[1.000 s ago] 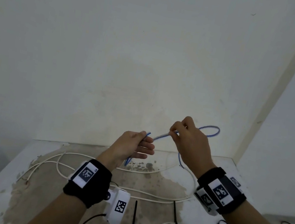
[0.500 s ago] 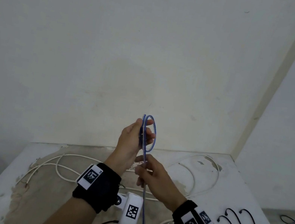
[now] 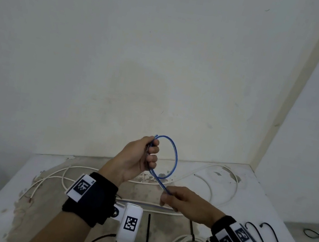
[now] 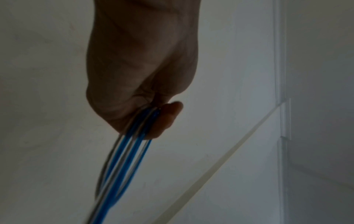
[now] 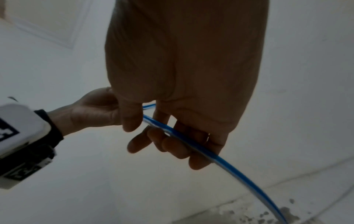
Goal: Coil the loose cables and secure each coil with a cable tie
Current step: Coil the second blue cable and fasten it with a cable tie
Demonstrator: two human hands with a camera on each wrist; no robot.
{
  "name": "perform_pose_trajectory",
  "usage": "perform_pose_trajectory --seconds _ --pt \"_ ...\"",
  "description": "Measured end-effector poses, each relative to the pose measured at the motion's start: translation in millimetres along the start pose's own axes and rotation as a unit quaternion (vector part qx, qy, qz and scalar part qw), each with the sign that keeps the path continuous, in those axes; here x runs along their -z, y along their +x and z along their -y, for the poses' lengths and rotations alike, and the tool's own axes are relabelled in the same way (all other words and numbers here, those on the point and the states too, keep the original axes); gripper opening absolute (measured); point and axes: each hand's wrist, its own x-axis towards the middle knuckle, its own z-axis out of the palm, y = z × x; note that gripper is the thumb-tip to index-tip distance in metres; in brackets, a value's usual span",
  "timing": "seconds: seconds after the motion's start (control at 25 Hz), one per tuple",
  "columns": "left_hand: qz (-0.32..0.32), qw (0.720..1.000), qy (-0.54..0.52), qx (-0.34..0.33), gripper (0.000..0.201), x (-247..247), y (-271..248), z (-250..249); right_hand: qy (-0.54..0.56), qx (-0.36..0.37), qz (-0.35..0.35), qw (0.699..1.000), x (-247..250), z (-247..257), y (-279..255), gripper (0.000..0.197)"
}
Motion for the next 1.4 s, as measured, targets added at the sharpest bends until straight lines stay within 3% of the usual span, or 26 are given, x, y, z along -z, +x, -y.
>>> perform_pose_trajectory --seconds 0.08,0.16,0.2,0.24,0.28,0.32,0.4,0.48,0.56,0.6,0.68,0.8,0.92,1.08,1.24,1.4 --pt "0.023 1.0 -0.003 0.015 0.03 12 -4 -13 -0.046 -0.034 0.038 0.998 12 -14 -13 0.029" --pt "0.033 0.999 0.022 0.03 0.03 26 -7 -24 -0.181 -0.058 0.044 0.981 26 -31 -25 0.032" --pt "0.031 0.998 0.045 0.038 0.03 31 -8 -26 -0.303 -0.073 0.015 0.95 33 -39 -27 0.033" --pt "0.029 0.996 0.071 0.049 0.029 33 -9 -25 -0.428 -0.084 -0.034 0.899 39 -45 -28 0.034" --pt "0.029 0.993 0.093 0.059 0.03 33 -9 -22 -0.511 -0.095 -0.089 0.85 44 -46 -26 0.035" --pt "0.032 0.991 0.106 0.069 0.031 32 -8 -17 -0.539 -0.121 -0.136 0.822 49 -44 -23 0.033" --pt "0.037 0.99 0.106 0.083 0.033 27 -5 -8 -0.495 -0.176 -0.216 0.823 58 -35 -19 0.026" --pt "0.045 0.99 0.094 0.095 0.035 25 -4 -4 -0.384 -0.206 -0.267 0.859 69 -34 -16 0.019" --pt "0.055 0.988 0.101 0.104 0.037 24 -6 -2 -0.149 -0.226 -0.278 0.922 80 -35 -17 0.016" --pt "0.061 0.986 0.112 0.11 0.037 23 -8 -1 -0.007 -0.227 -0.285 0.931 82 -35 -17 0.017" --pt "0.081 0.978 0.144 0.126 0.037 20 -13 4 0.185 -0.207 -0.331 0.902 80 -34 -16 0.023" --pt "0.106 0.964 0.197 0.143 0.035 16 -21 13 0.199 -0.192 -0.425 0.862 77 -42 -8 0.04" --pt "0.107 0.956 0.236 0.137 0.032 17 -29 19 0.148 -0.264 -0.389 0.87 74 -62 -1 0.062" --pt "0.126 0.945 0.269 0.137 0.033 15 -40 27 0.172 -0.306 -0.349 0.869 67 -82 0 0.02" --pt "0.068 0.931 0.34 0.118 0.032 20 -38 54 0.251 -0.265 -0.348 0.863 65 -90 1 0.02" --pt "-0.038 0.956 0.271 0.103 0.031 24 -16 84 0.367 -0.186 -0.286 0.865 60 -61 7 0.021"
